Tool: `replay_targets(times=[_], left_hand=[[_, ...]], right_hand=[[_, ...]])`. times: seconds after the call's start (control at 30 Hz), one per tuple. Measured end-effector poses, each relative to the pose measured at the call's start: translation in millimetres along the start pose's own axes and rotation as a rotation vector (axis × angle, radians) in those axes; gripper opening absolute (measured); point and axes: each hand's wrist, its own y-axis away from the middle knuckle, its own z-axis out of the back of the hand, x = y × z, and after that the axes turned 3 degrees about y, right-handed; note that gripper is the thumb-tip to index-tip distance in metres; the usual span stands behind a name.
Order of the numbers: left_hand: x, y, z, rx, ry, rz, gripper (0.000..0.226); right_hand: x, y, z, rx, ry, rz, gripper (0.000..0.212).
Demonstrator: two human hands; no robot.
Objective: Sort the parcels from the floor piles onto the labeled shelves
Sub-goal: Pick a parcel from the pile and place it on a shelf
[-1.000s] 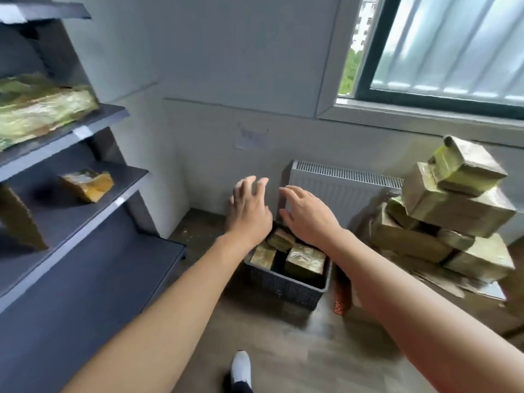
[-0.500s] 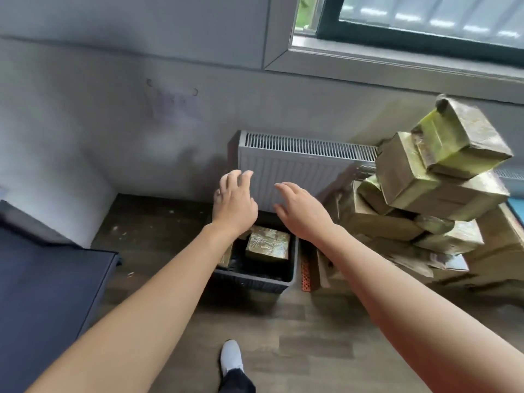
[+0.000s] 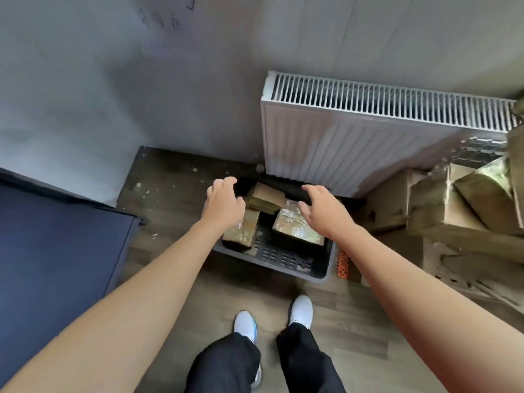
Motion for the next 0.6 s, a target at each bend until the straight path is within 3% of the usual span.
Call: replay_targets(times=[0.17,0.33,0.6], left_hand=[[25.1,-105.1,-87.0,0.109,0.121,0.097,0.042],[68.0,-207.8,-175.3,0.179,0.168,0.140,0.046],[131.9,-293.1,-253.1,0.241,0.184,0.176,0.053]], right_hand=[[-53.0,-84.9,-84.6,0.092,-0.102,-0.077,0.051],[-99.0,-169.1,-183.8,0.075,-0.323,-0.273,0.047],[-115.4,-258.6,-291.0,0.115,-0.571,-0.417,0.054]])
